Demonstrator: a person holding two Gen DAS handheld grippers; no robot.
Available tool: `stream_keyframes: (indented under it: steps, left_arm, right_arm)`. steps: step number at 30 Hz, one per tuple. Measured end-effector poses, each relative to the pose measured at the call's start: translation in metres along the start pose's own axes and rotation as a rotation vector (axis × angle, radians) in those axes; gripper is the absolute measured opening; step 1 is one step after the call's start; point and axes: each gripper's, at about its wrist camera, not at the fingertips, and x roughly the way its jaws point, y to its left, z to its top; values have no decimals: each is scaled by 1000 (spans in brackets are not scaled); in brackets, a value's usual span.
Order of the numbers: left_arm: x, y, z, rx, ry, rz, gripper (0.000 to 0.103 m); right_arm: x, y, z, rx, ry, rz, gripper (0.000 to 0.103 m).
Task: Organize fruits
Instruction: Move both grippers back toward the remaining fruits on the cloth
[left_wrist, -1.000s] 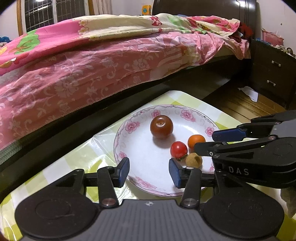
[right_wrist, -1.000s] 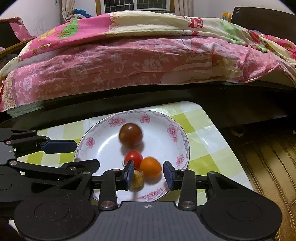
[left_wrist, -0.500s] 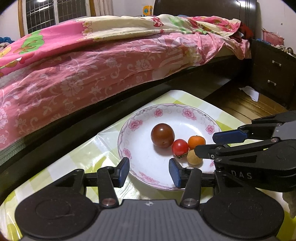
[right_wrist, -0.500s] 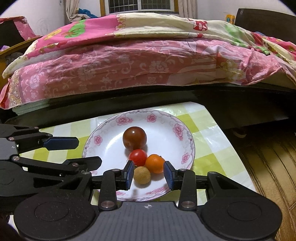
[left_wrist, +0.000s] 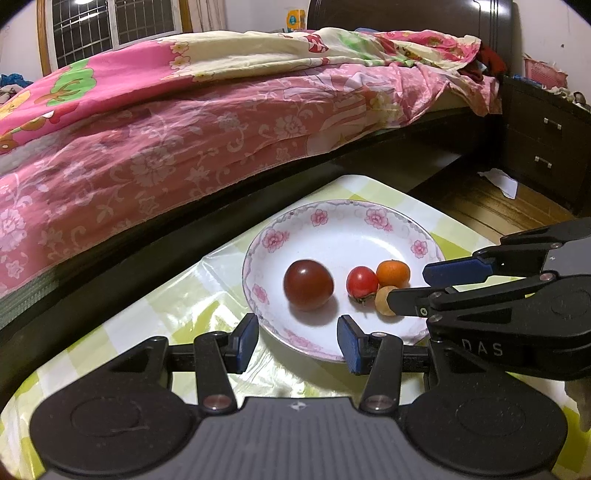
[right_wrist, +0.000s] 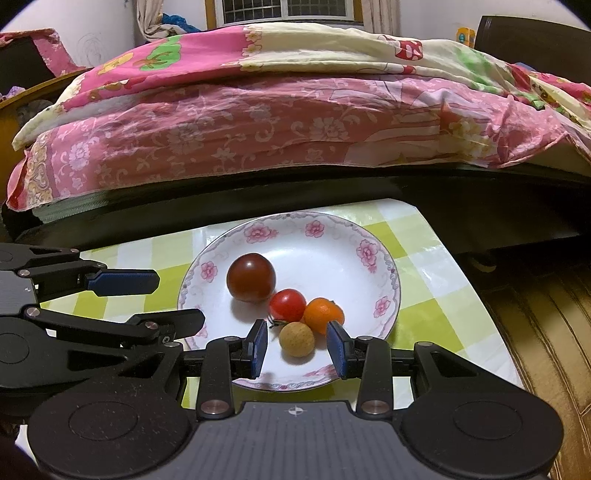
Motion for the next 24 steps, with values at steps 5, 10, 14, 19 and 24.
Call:
stream_keyframes:
  steps: [5,10,14,19,24]
  left_arm:
    - [-6,2,-2,-1,3,7,54]
    - [-13,5,-6,1,7,11,54]
    - [-18,6,-11,4,13,10,54]
    - [-22,8,-16,5,23,11,54]
    - [-27,11,-20,4,28,4,54]
  right_arm:
    - [-3,4,1,-4,-4,12,34]
    - [-5,9,0,-11,-1,28,34]
    - [-8,13,-2,-17,5,41,34]
    - [-9,19,-5,-29,15,54,34]
    - [-10,23,-7,-24,27,71,34]
